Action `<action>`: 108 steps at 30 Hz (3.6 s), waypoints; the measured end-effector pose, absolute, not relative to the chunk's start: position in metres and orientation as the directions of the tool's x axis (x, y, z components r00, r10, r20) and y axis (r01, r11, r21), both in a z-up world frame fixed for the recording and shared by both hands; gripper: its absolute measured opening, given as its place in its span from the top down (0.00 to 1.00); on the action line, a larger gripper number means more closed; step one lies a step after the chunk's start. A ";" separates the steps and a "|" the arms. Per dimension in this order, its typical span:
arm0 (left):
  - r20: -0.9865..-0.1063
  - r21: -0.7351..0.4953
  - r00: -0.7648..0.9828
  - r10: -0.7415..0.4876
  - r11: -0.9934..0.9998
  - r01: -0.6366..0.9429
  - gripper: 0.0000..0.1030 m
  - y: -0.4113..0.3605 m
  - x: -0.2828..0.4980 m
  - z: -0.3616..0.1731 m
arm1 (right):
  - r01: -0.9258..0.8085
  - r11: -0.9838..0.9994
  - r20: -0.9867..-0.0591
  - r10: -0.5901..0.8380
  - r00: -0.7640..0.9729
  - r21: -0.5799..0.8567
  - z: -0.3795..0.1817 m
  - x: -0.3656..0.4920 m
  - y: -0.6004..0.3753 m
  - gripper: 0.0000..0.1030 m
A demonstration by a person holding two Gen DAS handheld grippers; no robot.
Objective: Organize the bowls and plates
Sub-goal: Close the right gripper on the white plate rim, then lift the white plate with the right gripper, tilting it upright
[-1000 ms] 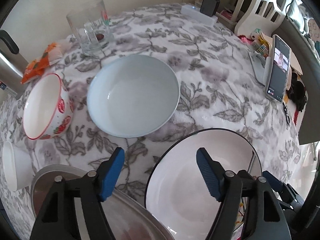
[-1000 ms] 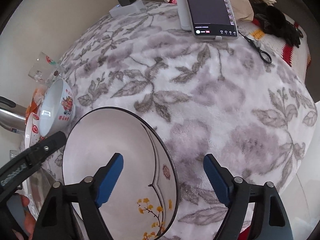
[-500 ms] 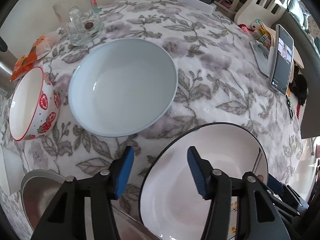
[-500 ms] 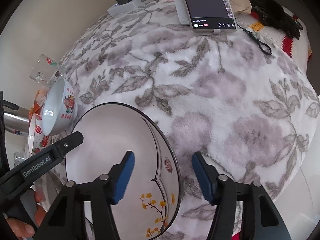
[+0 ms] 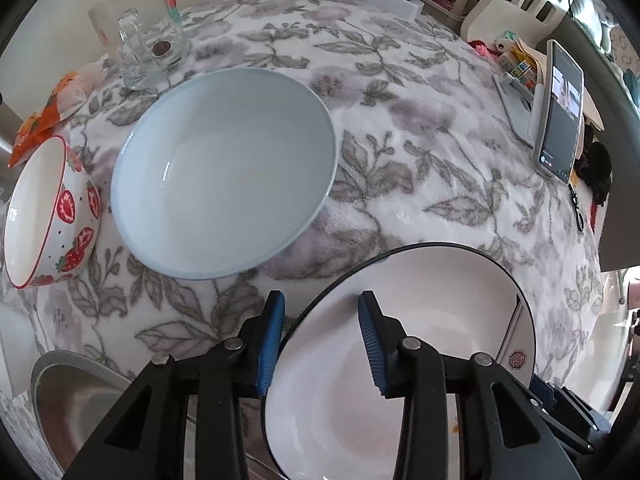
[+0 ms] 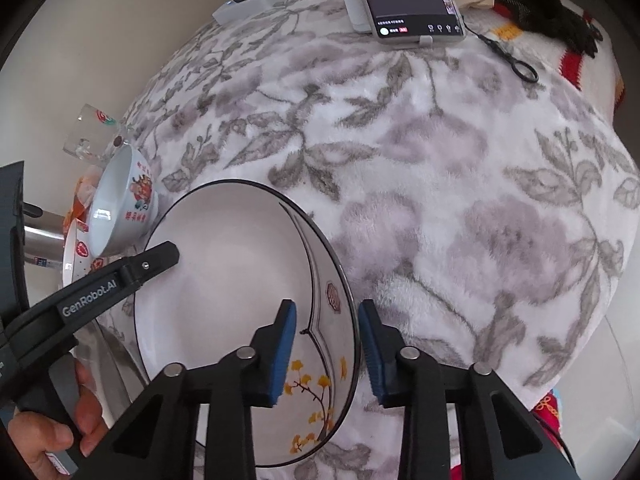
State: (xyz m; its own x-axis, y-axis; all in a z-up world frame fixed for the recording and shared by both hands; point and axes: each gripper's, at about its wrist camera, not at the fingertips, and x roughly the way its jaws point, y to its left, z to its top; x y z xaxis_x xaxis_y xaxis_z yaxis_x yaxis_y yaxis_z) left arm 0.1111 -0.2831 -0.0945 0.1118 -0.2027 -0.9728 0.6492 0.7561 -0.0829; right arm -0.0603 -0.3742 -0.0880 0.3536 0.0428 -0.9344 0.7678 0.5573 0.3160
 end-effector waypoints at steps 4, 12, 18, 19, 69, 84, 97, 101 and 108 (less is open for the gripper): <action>-0.971 -0.092 0.109 -0.211 0.758 0.645 0.63 -0.283 0.112 -0.094 | 0.770 0.539 -0.928 0.063 0.368 0.342 -0.088 -0.068 -0.374 0.76; -0.969 -0.100 0.110 -0.220 0.760 0.643 0.64 -0.279 0.111 -0.092 | 0.774 0.526 -0.925 0.067 0.375 0.352 -0.090 -0.071 -0.373 0.78; -0.966 -0.104 0.120 -0.230 0.766 0.634 0.69 -0.276 0.110 -0.087 | 0.777 0.501 -0.915 0.084 0.394 0.381 -0.088 -0.075 -0.375 0.78; -0.963 -0.104 0.126 -0.237 0.763 0.638 0.70 -0.275 0.110 -0.085 | 0.777 0.498 -0.913 0.086 0.398 0.386 -0.088 -0.075 -0.375 0.78; -0.944 -0.137 0.136 -0.302 0.729 0.671 0.77 -0.284 0.104 -0.068 | 0.786 0.469 -0.899 0.042 0.435 0.402 -0.085 -0.077 -0.393 0.79; -0.973 -0.079 0.112 -0.202 0.747 0.660 0.76 -0.275 0.112 -0.091 | 0.772 0.488 -0.905 0.106 0.412 0.408 -0.089 -0.086 -0.378 0.82; -0.945 -0.239 0.029 -0.327 0.743 0.625 0.76 -0.262 0.118 -0.089 | 0.789 0.458 -0.894 0.031 0.447 0.410 -0.076 -0.095 -0.392 0.83; -0.933 -0.270 0.013 -0.359 0.724 0.634 0.76 -0.270 0.110 -0.081 | 0.802 0.438 -0.892 0.001 0.452 0.407 -0.074 -0.102 -0.403 0.83; -0.918 -0.293 0.024 -0.395 0.718 0.631 0.76 -0.268 0.109 -0.067 | 0.787 0.422 -0.872 0.017 0.488 0.449 -0.069 -0.107 -0.409 0.83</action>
State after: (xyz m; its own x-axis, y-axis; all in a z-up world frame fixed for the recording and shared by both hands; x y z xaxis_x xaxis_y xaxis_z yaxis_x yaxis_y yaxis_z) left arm 0.1085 -0.2679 -0.0668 0.0239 -0.3954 -0.9182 0.6311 0.7183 -0.2929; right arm -0.1066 -0.4092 -0.0691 0.4885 0.0173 -0.8724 0.7873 0.4224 0.4492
